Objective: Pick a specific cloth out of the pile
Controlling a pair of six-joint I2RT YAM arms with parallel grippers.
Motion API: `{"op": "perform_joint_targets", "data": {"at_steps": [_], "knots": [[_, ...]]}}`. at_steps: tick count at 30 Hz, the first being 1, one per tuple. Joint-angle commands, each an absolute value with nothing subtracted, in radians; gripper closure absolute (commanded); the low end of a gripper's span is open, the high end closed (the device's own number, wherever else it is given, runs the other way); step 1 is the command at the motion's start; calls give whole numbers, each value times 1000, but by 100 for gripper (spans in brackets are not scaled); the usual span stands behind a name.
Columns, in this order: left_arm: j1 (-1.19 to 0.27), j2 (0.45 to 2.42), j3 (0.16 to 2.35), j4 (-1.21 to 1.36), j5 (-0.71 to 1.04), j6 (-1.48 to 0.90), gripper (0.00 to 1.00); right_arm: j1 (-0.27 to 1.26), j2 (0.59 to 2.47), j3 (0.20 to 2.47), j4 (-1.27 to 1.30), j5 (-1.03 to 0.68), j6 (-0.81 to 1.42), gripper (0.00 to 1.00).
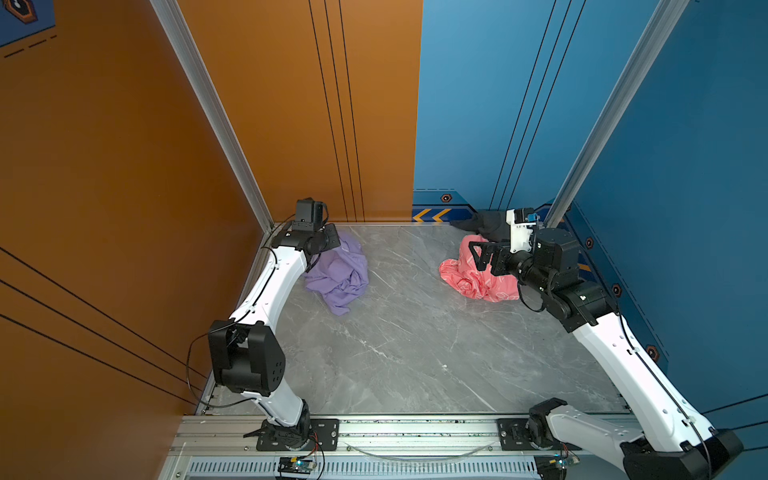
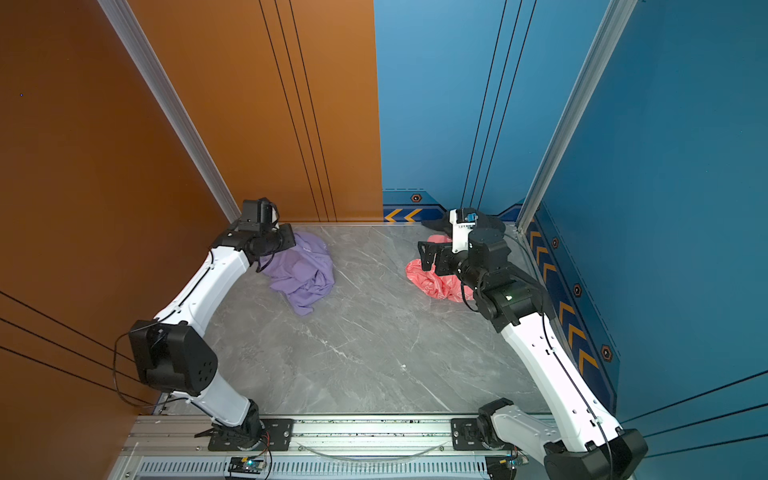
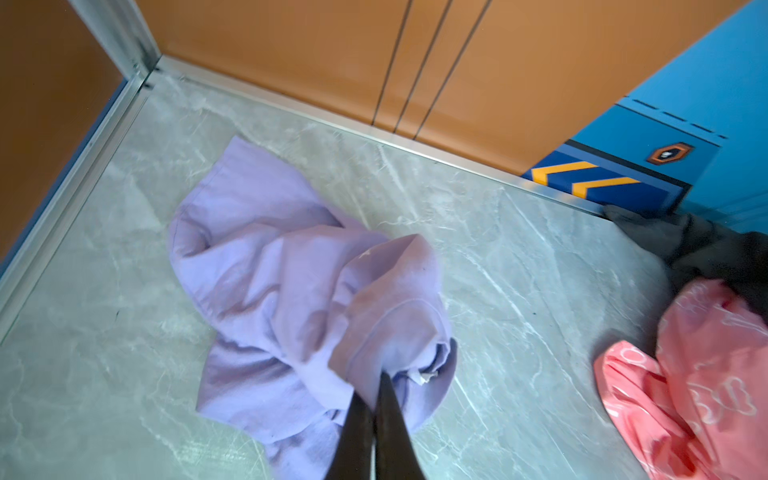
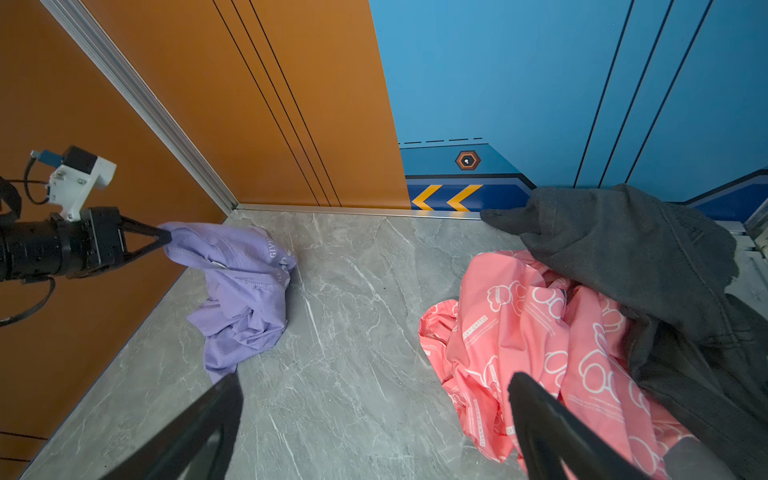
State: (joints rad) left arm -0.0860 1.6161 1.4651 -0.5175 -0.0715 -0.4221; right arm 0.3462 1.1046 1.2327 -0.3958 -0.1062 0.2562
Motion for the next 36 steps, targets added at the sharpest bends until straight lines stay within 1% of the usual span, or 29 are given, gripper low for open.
{"op": "perform_joint_targets", "data": {"at_steps": [1, 6, 9, 15, 19, 22, 23, 24, 26, 28, 30, 32, 34, 36], "knots": [[-39, 1540, 1314, -404, -112, -524, 100, 335, 1083, 1215, -383, -124, 268, 0], [23, 1468, 1068, -315, -124, -625, 100, 328, 1080, 1198, -383, -130, 271, 0], [38, 1439, 936, -292, -161, -660, 100, 326, 1080, 1192, -383, -130, 272, 0], [77, 1394, 736, -206, -180, -771, 100, 319, 1073, 1179, -382, -134, 272, 0], [96, 1355, 677, -197, -201, -796, 100, 309, 1056, 1166, -382, -135, 271, 0], [111, 1306, 663, -205, -207, -810, 92, 296, 1041, 1152, -383, -141, 269, 0], [115, 1285, 664, -209, -206, -810, 88, 291, 1038, 1148, -382, -144, 269, 0], [116, 1257, 669, -218, -208, -810, 81, 286, 1034, 1144, -384, -148, 268, 0], [115, 1196, 682, -227, -214, -812, 63, 279, 1028, 1140, -386, -152, 269, 0], [113, 1130, 706, -227, -212, -813, 51, 273, 1025, 1137, -386, -156, 270, 0], [100, 1076, 748, -231, -216, -801, 31, 267, 1025, 1135, -385, -158, 271, 0], [83, 1049, 798, -233, -213, -786, 18, 265, 1026, 1136, -385, -160, 273, 0], [59, 1052, 848, -214, -191, -763, 7, 266, 1028, 1137, -385, -161, 276, 0], [35, 1090, 902, -197, -134, -748, 1, 265, 1032, 1138, -384, -166, 281, 0]]}}
